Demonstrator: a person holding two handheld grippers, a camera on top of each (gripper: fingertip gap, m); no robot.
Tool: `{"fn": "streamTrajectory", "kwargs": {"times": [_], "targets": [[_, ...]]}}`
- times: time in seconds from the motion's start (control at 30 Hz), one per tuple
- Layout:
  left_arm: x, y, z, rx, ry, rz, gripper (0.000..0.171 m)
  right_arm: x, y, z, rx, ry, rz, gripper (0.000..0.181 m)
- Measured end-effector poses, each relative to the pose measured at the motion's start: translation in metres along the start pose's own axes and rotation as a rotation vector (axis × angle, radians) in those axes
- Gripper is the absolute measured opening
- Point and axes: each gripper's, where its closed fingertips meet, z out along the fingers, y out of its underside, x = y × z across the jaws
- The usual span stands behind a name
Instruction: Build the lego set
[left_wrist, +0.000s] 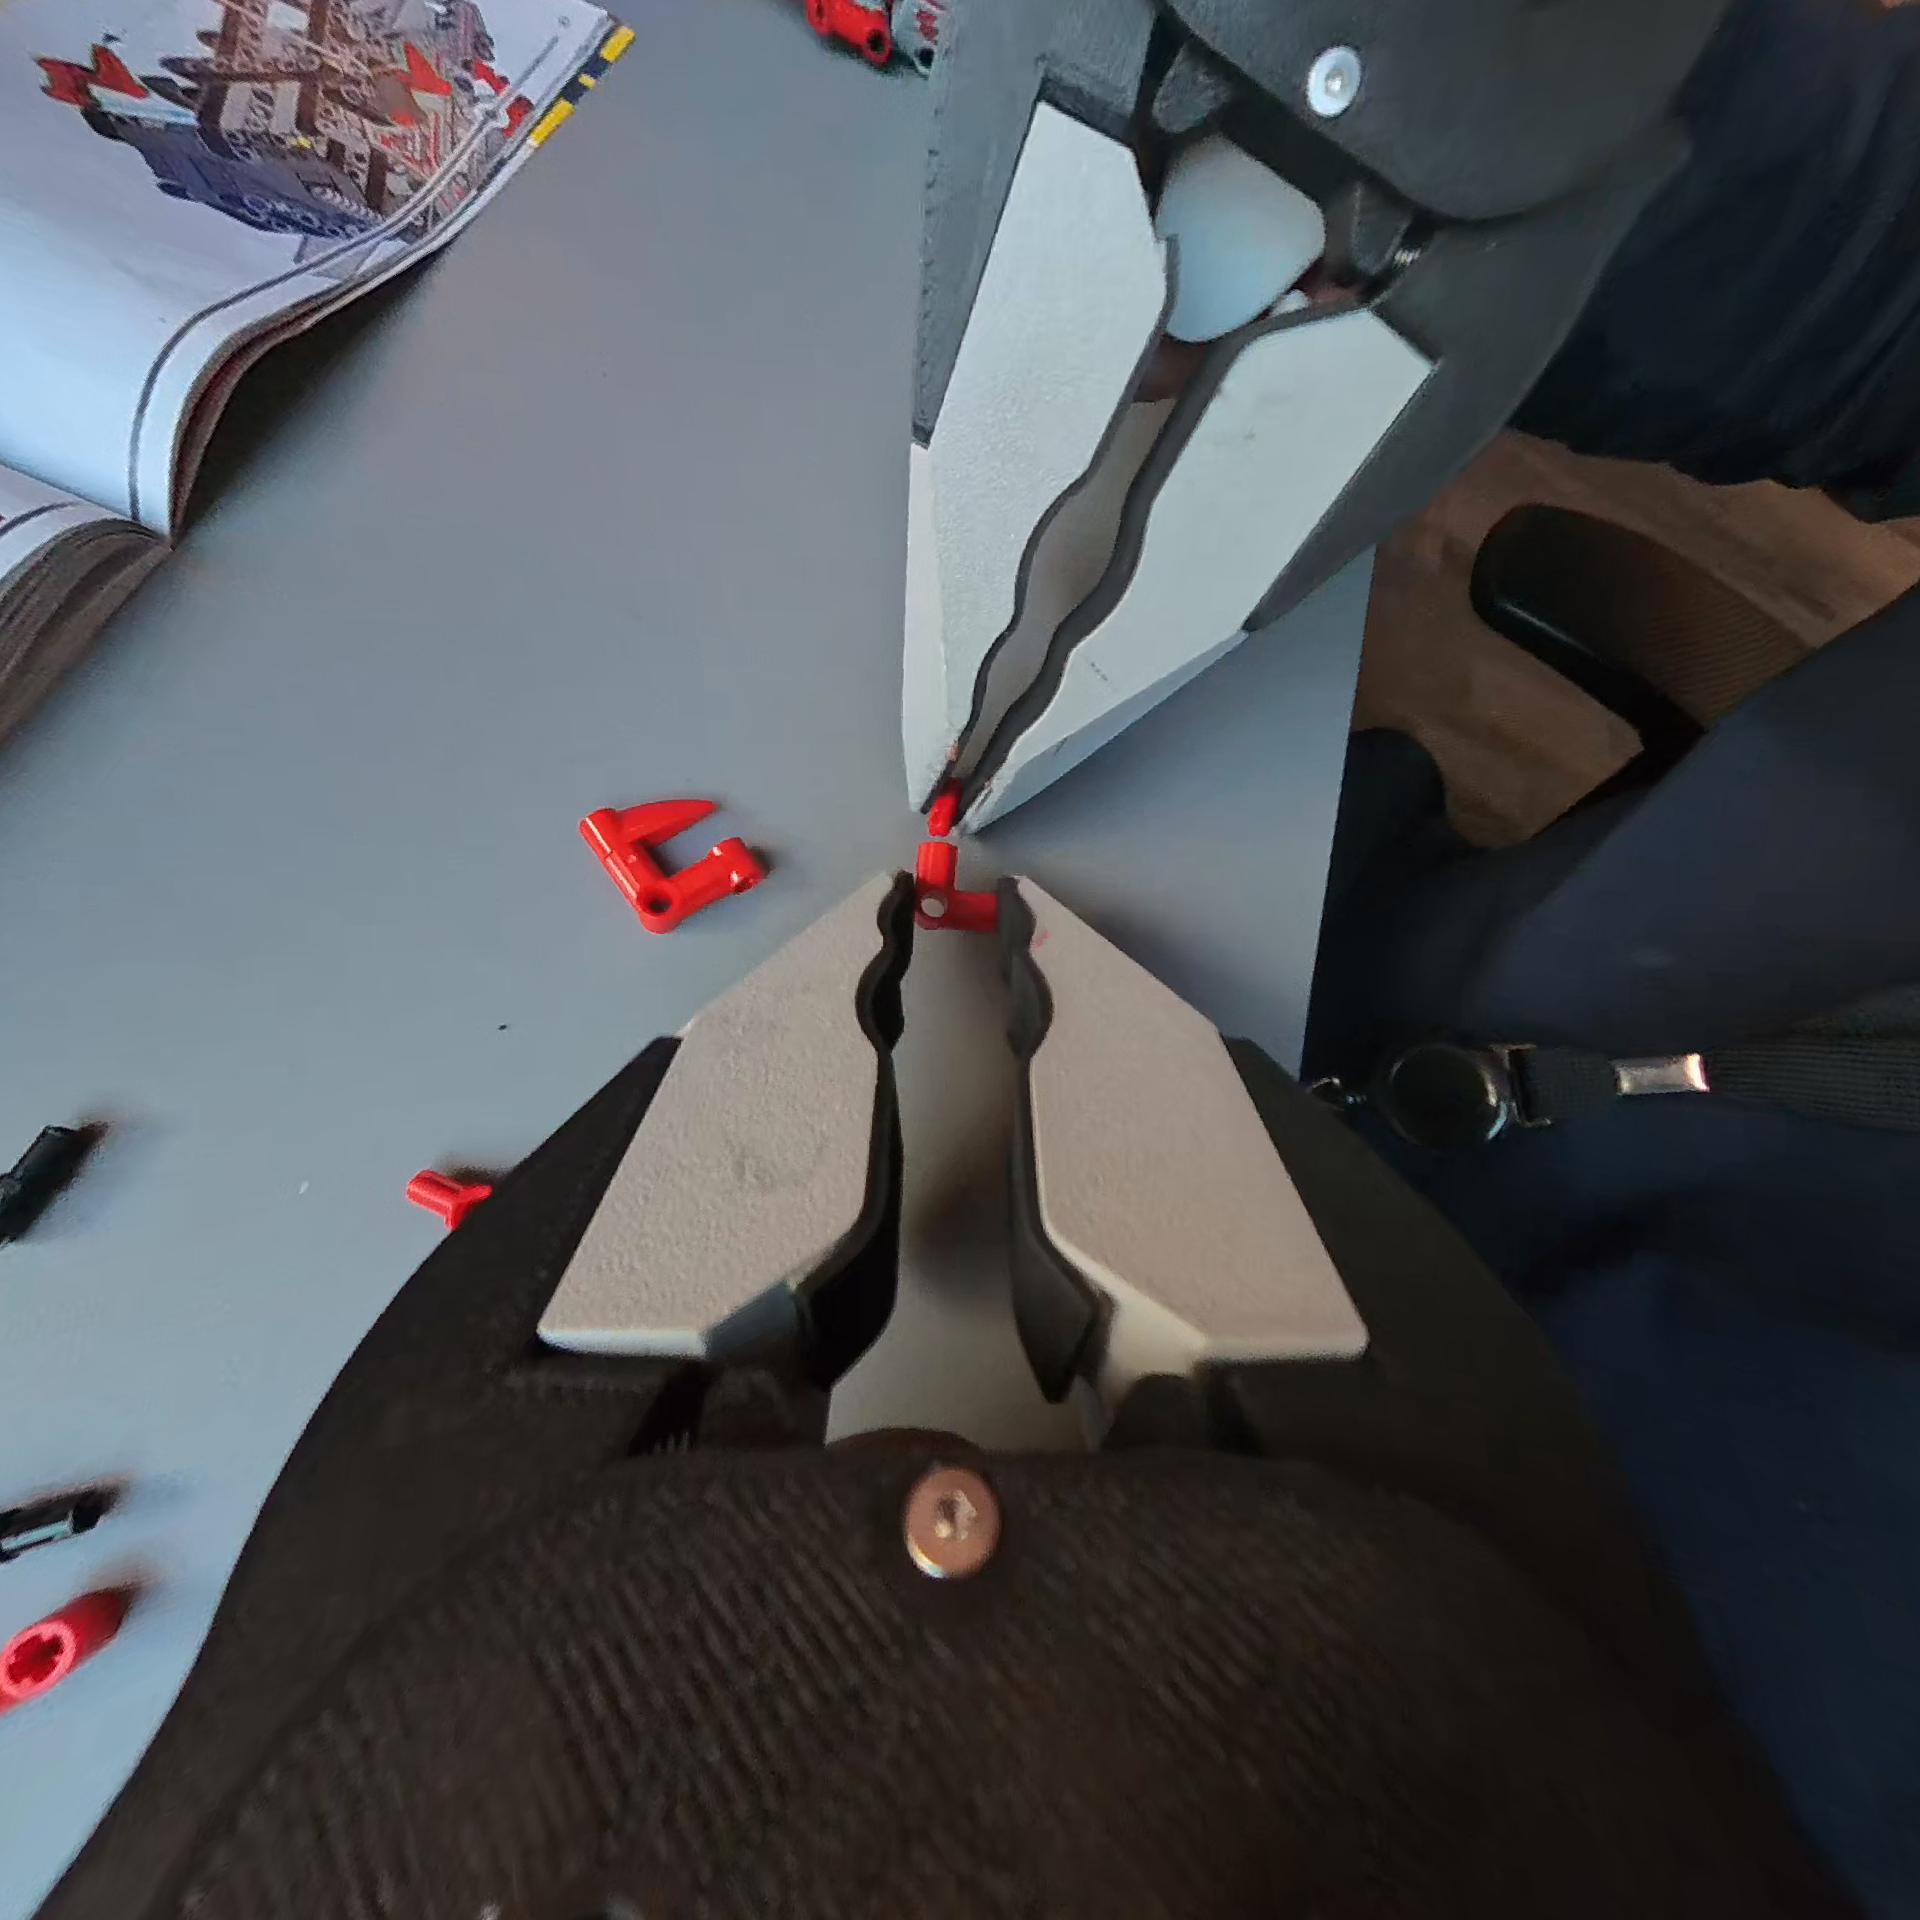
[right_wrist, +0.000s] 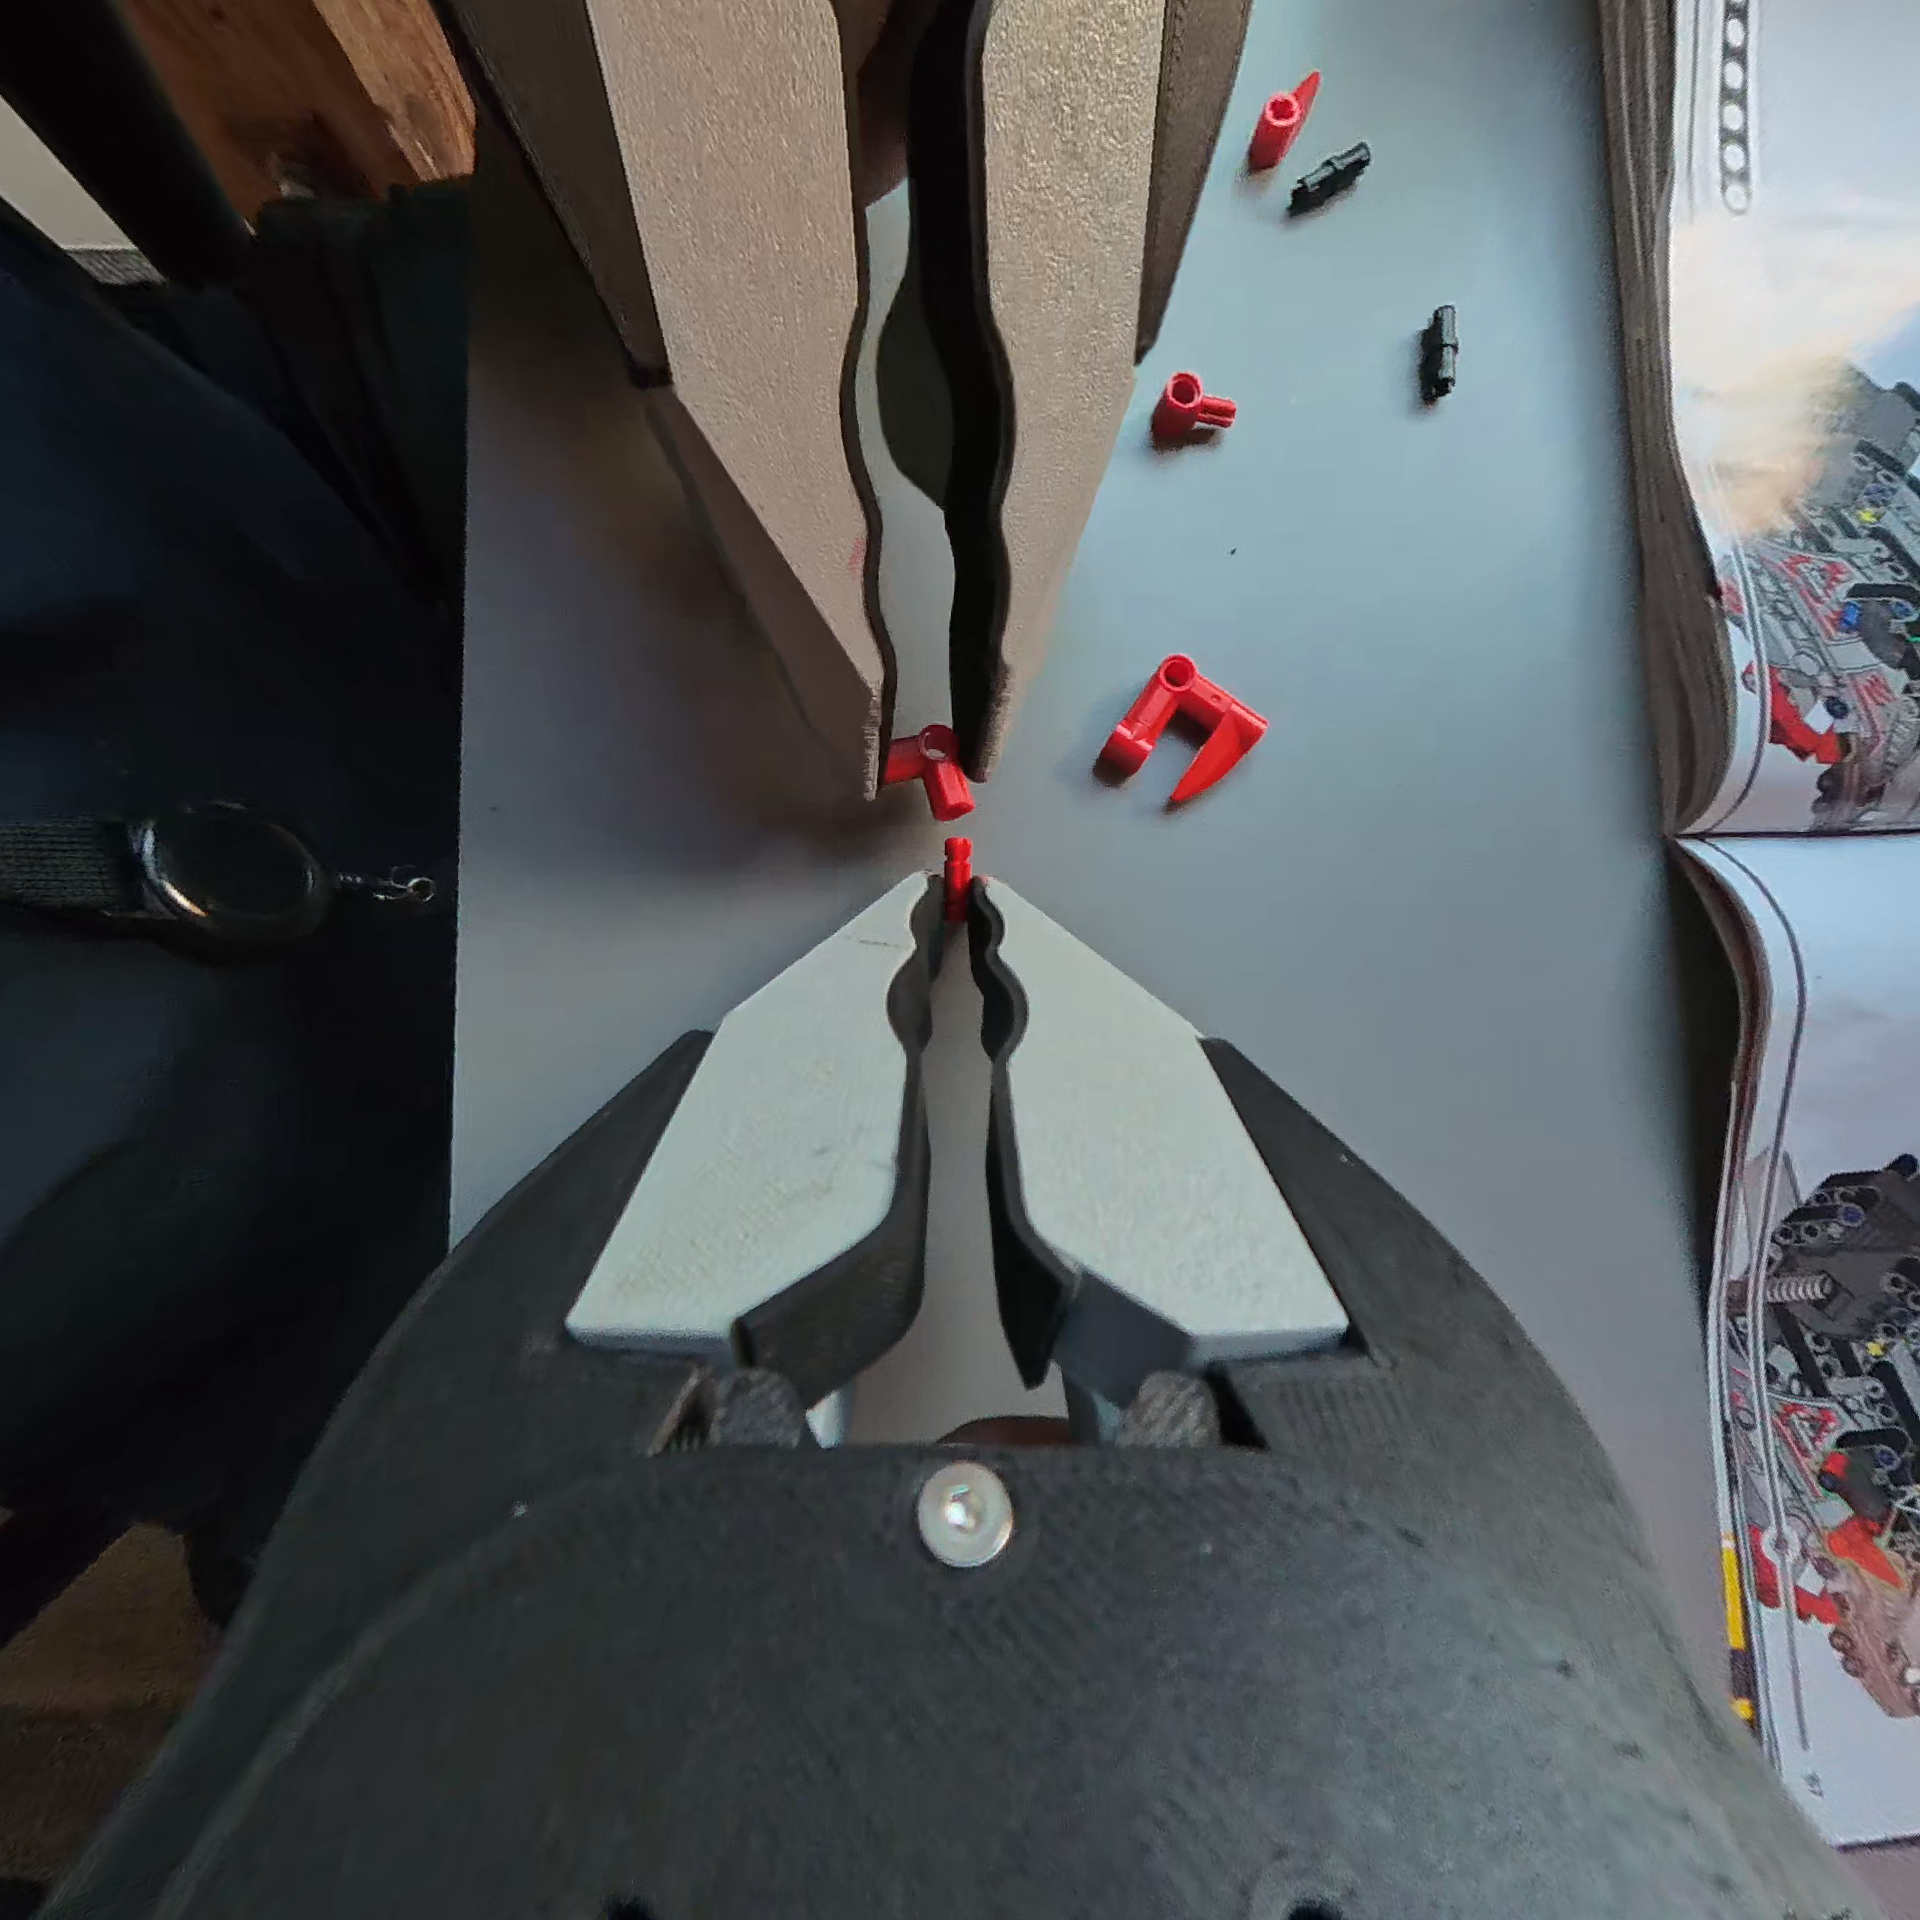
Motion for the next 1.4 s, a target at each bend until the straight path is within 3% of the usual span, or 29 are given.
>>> {"fn": "streamTrajectory", "kwargs": {"times": [0.2,0.4,0.7,1.0,1.23,1.4], "targets": [[-0.001,0.007,0.005,-0.056,-0.018,0.041,0.013,-0.002,-0.002,0.003,-0.037,-0.033,-0.027,0.0],[-0.001,0.007,0.006,-0.059,-0.04,0.083,0.013,-0.004,0.001,0.001,-0.118,-0.197,0.032,0.0],[0.003,0.004,0.003,-0.031,-0.057,0.145,0.013,-0.005,0.001,0.0,-0.196,-0.282,0.006,0.0],[0.003,0.005,0.004,-0.045,-0.069,0.179,0.013,-0.008,0.001,0.0,-0.225,-0.32,0.001,0.0],[0.008,0.008,0.004,-0.068,-0.027,0.182,0.013,-0.016,-0.001,0.0,-0.156,-0.396,0.065,0.0],[0.012,0.007,0.006,-0.076,-0.001,0.196,0.013,-0.018,0.004,-0.002,-0.33,-0.411,0.017,0.0]]}}
